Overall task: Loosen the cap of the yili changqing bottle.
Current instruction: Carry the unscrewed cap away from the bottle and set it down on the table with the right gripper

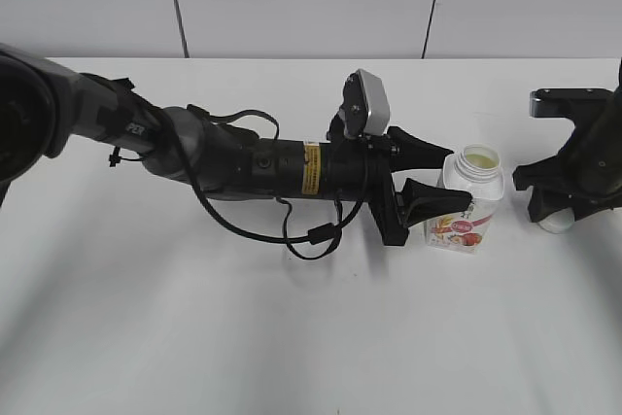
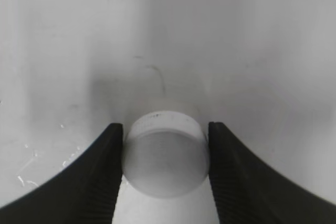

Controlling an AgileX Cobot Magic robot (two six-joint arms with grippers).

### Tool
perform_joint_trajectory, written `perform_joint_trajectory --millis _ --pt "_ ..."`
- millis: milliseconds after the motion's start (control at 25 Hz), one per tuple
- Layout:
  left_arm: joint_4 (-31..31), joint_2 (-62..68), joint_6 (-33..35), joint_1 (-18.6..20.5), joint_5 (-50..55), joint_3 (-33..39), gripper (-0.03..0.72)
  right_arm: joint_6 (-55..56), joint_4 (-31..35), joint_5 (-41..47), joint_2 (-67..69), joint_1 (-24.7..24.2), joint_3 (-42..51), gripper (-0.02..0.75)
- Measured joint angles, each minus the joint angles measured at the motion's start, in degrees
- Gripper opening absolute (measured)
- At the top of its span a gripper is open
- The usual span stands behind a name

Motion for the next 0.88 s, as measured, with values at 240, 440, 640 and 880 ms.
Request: perform_joint_trajectory --millis 240,440,640,880 --pt "0.00 0.00 0.00 0.00 0.00 0.00 0.429 0.80 -0.75 0.12 0.02 0.00 0.11 0.391" --pt "0.07 0.00 0.00 0.00 -0.24 0.00 0.429 0.86 -0.75 0.62 0.02 0.00 0.11 0.573" --pt "0.73 0.00 0.00 0.00 -1.03 0.00 0.433 0.86 -0.75 0.63 0.04 0.00 0.11 0.621" --pt "1.33 0.00 -0.12 0.00 -1.67 0.00 0.571 0.87 -0.94 0.74 0.04 0.00 0.11 0.614"
